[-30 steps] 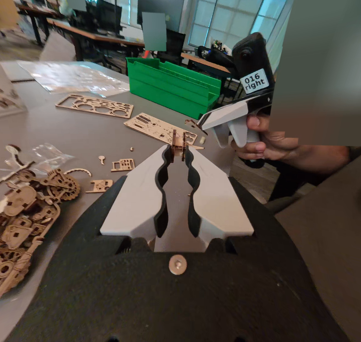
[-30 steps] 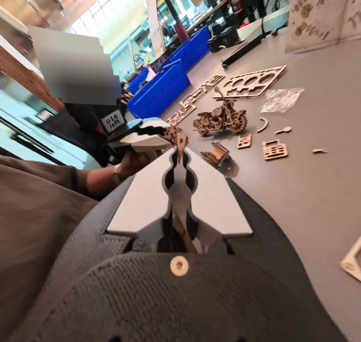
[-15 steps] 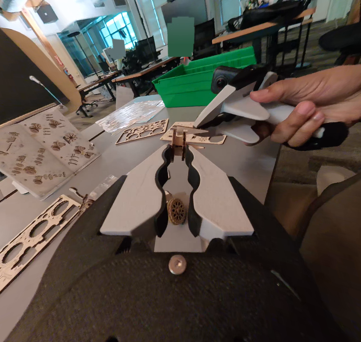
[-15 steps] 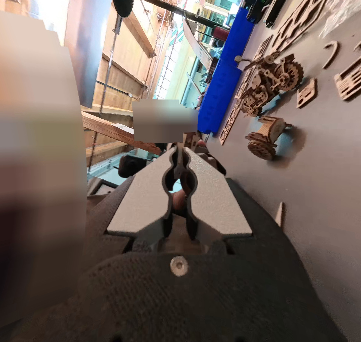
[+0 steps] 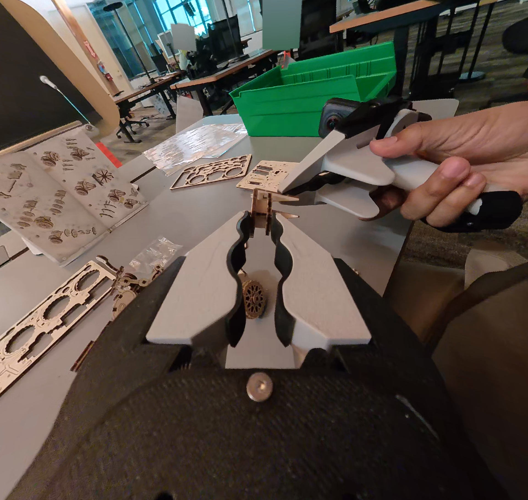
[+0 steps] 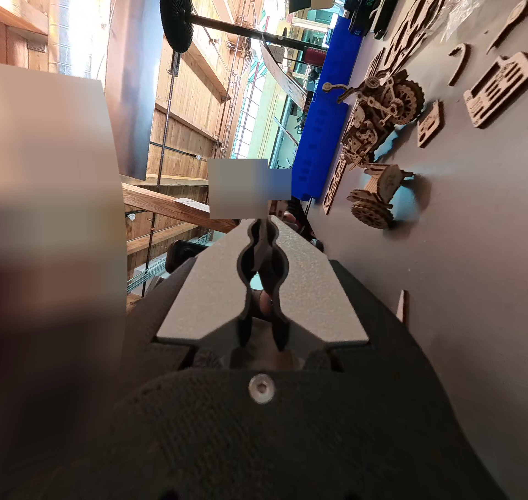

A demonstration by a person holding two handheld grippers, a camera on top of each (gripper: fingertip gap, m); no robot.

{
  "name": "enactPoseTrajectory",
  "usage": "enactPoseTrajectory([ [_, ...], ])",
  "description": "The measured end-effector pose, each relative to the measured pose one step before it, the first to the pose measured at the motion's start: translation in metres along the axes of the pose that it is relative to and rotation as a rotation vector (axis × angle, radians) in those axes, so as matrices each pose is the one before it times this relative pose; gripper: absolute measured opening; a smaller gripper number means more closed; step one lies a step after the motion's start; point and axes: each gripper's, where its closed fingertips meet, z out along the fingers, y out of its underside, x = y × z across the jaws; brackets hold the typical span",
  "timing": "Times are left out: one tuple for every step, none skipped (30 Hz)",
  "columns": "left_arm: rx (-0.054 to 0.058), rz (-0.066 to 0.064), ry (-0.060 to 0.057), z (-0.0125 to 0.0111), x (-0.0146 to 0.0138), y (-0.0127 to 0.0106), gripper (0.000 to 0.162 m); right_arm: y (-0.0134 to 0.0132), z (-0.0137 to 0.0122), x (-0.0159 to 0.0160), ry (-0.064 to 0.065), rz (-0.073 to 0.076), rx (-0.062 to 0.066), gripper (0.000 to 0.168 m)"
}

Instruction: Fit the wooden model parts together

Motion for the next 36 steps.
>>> enactPoseTrajectory([
  [-0.0002, -0.0013, -0.0004, -0.00013, 0.00001, -0.00006, 0.011, 0.00036, -0.00015, 0.00099, 0.0052, -0.0029, -0.0015, 0.002],
  [0.0013, 0.0013, -0.0011, -0.00023, 0.00002, -0.0003, 0.012, 0.00027, -0.00004, 0.00062, 0.0034, -0.0021, -0.0013, 0.002],
  [-0.0003, 0.0007, -0.003, -0.00016, -0.00033, -0.00019, 0.012, 0.0008, 0.00017, 0.00038, 0.002, -0.0033, -0.0048, 0.002],
  [-0.0029, 0.0005, 0.0003, 0.00008, 0.0003, 0.00027, 0.011, 0.00069, 0.00016, 0.0001, 0.0028, -0.0054, -0.004, 0.002],
  [-0.0034, -0.0009, -0.0019, 0.00006, -0.00021, 0.00042, 0.011, 0.00032, 0.00015, 0.00002, 0.0037, -0.0073, -0.0017, 0.002],
  [-0.0018, -0.0008, -0.0031, 0.00007, -0.00038, 0.00021, 0.012, 0.00083, 0.00022, -0.00026, 0.0031, -0.0093, -0.0056, 0.002],
  [-0.0018, 0.0003, -0.0024, -0.00005, -0.00039, 0.00014, 0.011, 0.00073, 0.00018, -0.00017, 0.0049, -0.0109, -0.0061, 0.002],
  [0.0006, 0.0006, 0.0004, -0.00008, -0.00001, -0.00016, 0.011, 0.00027, 0.00015, -0.00008, 0.0059, -0.012, -0.0039, 0.002],
  [0.0006, -0.0003, 0.0009, -0.00017, 0.00012, -0.00015, 0.011, 0.00021, -0.00014, -0.00009, 0.005, -0.0117, -0.0052, 0.002],
  [-0.0019, -0.0002, 0.001, 0.00015, 0.00034, 0.00016, 0.012, 0.00026, -0.00029, -0.00002, 0.005, -0.0111, -0.0061, 0.002],
  [-0.0007, 0.0025, 0.0, 0.00017, 0.00036, 0.00012, 0.012, -0.00011, -0.00047, 0.00003, 0.005, -0.0114, -0.0049, 0.002],
  [-0.0007, 0.0039, 0.0005, -0.00002, 0.00013, 0.00021, 0.012, 0.00013, -0.00031, 0.00022, 0.0048, -0.01, -0.0057, 0.002],
  [-0.0033, 0.0007, 0.002, 0.00017, 0.00044, 0.00043, 0.012, 0.0004, -0.00026, 0.00038, 0.0056, -0.0087, -0.0077, 0.002],
  [-0.003, -0.0005, 0.0031, 0.00022, 0.00052, 0.00053, 0.012, 0.00079, -0.00007, 0.00039, 0.0048, -0.0089, -0.0094, 0.002],
  [0.0004, 0.0005, 0.0054, 0.00006, 0.00077, 0.00014, 0.012, 0.0011, 0.00012, 0.00031, 0.0031, -0.0077, -0.0114, 0.002],
  [-0.0011, 0.0014, 0.0052, 0.00018, 0.00051, 0.00045, 0.012, 0.00112, 0.0002, 0.00031, 0.0034, -0.006, -0.0108, 0.002],
  [-0.001, 0.0, 0.003, 0.00009, 0.0004, 0.00042, 0.012, 0.00061, 0.00015, 0.00039, 0.0036, -0.0059, -0.0073, 0.002],
  [0.0019, 0.0005, 0.0025, -0.00006, 0.00033, -0.00023, 0.012, 0.00044, -0.00002, -0.00009, 0.0014, -0.0056, -0.0057, 0.002],
  [0.0006, 0.0008, 0.001, -0.00008, 0.00015, -0.00019, 0.012, -0.00004, -0.00019, -0.00022, 0.0007, -0.0051, -0.0032, 0.002],
  [0.0022, -0.0012, 0.0001, -0.00008, -0.00005, -0.00043, 0.012, -0.00038, -0.00039, -0.00037, 0.0006, -0.0076, -0.0014, 0.002],
  [0.0026, -0.0022, 0.0011, -0.00025, -0.00002, -0.0004, 0.012, -0.00019, -0.00031, -0.0003, 0.0023, -0.0098, -0.0025, 0.002],
  [0.0023, -0.0024, 0.0018, -0.00017, 0.00009, -0.00038, 0.012, -0.00009, -0.00014, -0.00029, 0.0032, -0.0109, -0.0032, 0.003],
  [0.0022, -0.0031, 0.0026, -0.00006, 0.00027, -0.00029, 0.012, -0.00017, -0.00007, -0.0006, 0.0019, -0.0111, -0.0021, 0.003],
  [0.0015, -0.0036, 0.0057, -0.00013, 0.00081, -0.00032, 0.012, -0.0002, -0.00005, -0.00074, 0.0005, -0.0093, -0.0014, 0.004],
  [0.0011, -0.0037, 0.004, 0.00006, 0.0007, -0.00023, 0.012, -0.00007, -0.00008, -0.00038, 0.0013, -0.0063, -0.0026, 0.005],
  [0.0008, -0.0037, 0.003, 0.00006, 0.00069, -0.00012, 0.012, -0.00045, -0.00035, -0.00033, 0.0, -0.0051, 0.0012, 0.005],
  [0.0009, -0.0039, 0.0039, 0.00006, 0.00072, -0.0001, 0.012, -0.00124, -0.00073, -0.00058, -0.0022, -0.003, 0.0059, 0.007],
  [0.0011, -0.0034, 0.0013, 0.00005, 0.0002, -0.0002, 0.012, -0.00115, -0.00087, -0.00003, -0.0015, -0.0003, 0.0039, 0.006],
  [0.0029, -0.0032, 0.001, -0.00023, 0.00004, -0.00046, 0.012, -0.00115, -0.00093, 0.00033, 0.0015, -0.0013, 0.0039, 0.007],
  [0.0025, -0.0042, 0.0012, -0.00018, -0.00008, -0.00046, 0.012, -0.00155, -0.00111, 0.00003, 0.0004, -0.0038, 0.006, 0.007],
  [0.0013, -0.0058, 0.0014, -0.00015, -0.00011, -0.00018, 0.012, -0.00141, -0.00088, 0.00007, 0.0008, -0.0033, 0.0052, 0.007],
  [0.0027, -0.0083, 0.0021, -0.00017, -0.00014, -0.0004, 0.012, -0.00169, -0.00103, -0.00002, 0.0015, -0.0056, 0.0069, 0.006],
  [0.003, -0.0107, 0.0046, -0.00005, 0.0001, -0.0003, 0.012, -0.0022, -0.00137, -0.00013, 0.0013, -0.0095, 0.0113, 0.003],
  [0.0026, -0.0134, 0.0029, -0.00008, -0.00025, -0.00021, 0.012, -0.00277, -0.00168, 0.00006, 0.0015, -0.008, 0.0154, 0.0],
  [0.0033, -0.0135, 0.0049, -0.00016, 0.00011, -0.00043, 0.012, -0.00286, -0.0017, 0.00038, 0.0001, -0.0023, 0.017, 0.0],
  [0.0024, -0.0099, 0.0088, -0.00001, 0.00081, -0.00033, 0.012, -0.00185, -0.00099, -0.00025, -0.0051, 0.0015, 0.0112, 0.0],
])
